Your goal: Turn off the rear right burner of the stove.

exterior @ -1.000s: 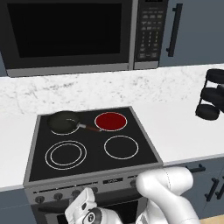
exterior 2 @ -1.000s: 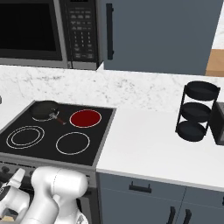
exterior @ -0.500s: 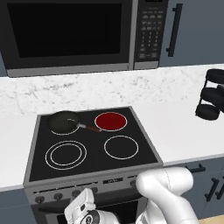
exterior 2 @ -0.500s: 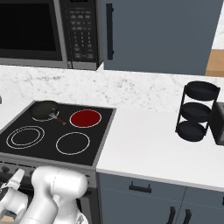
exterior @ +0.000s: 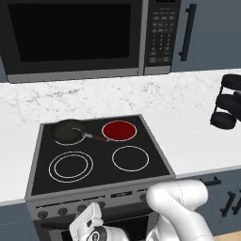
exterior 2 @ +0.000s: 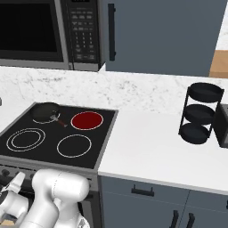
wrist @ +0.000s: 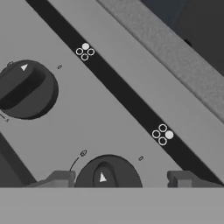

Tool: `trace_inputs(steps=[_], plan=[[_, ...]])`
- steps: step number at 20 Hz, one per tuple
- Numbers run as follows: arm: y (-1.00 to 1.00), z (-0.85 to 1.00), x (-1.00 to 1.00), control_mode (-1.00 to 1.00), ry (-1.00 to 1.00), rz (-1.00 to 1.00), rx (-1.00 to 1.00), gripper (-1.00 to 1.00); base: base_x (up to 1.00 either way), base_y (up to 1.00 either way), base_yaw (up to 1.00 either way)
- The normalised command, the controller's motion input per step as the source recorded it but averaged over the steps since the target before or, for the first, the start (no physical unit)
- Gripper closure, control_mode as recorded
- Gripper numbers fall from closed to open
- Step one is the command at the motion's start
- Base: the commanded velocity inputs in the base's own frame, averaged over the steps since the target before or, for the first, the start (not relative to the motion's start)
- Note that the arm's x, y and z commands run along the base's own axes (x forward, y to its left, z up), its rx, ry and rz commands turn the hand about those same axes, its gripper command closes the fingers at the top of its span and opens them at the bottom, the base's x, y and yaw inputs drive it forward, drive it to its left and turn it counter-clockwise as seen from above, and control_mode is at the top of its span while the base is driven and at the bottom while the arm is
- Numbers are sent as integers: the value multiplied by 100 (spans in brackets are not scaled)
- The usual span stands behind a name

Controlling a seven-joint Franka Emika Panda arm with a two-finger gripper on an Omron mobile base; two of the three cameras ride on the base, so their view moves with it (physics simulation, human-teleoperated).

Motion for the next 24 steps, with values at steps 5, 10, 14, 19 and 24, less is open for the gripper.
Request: trace_inputs(steps=[5,10,14,19,24], plan=[[-21,25,20,-100,5,-6,37,100,0,0,0],[-29,33,25,-100,11,-9,50,100,0,0,0],[-36,42,26,-100,13,-10,59,100,0,0,0],[-53,46,13,-100,11,-11,69,100,0,0,0],[-55,45,22,-100,8,-11,68,100,0,0,0]])
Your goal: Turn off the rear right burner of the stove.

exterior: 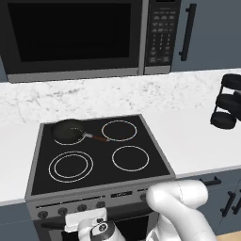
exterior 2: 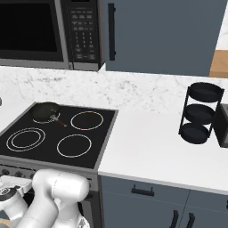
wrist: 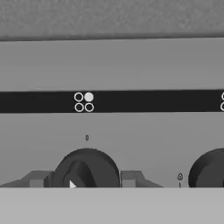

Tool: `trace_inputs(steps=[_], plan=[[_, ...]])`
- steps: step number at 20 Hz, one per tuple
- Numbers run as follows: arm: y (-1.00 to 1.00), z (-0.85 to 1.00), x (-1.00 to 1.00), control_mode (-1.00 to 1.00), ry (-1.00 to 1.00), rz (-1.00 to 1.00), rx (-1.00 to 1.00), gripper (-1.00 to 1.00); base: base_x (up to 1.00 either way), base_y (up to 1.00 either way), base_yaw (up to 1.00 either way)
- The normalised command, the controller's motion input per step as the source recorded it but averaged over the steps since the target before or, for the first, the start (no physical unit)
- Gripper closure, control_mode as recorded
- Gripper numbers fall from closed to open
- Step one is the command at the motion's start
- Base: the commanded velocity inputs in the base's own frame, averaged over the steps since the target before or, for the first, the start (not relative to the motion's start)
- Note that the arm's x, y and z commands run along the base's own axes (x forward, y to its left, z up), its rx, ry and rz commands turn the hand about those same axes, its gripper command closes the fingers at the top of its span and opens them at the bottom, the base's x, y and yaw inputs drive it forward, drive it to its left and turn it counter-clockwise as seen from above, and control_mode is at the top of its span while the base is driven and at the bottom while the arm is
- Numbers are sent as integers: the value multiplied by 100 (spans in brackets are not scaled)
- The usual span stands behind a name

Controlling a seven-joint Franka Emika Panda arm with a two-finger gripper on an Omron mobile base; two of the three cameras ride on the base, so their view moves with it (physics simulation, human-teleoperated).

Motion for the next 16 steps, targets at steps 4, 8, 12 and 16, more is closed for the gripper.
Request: trace_inputs(steps=[4,8,12,16], plan=[[-58,49,26,-100,10,-12,70,100,0,0,0],[-47,38,11,-100,1,-9,46,100,0,0,0],[0,0,0,-100,0,0,0,100,0,0,0],[0,0,0,-100,0,0,0,100,0,0,0]])
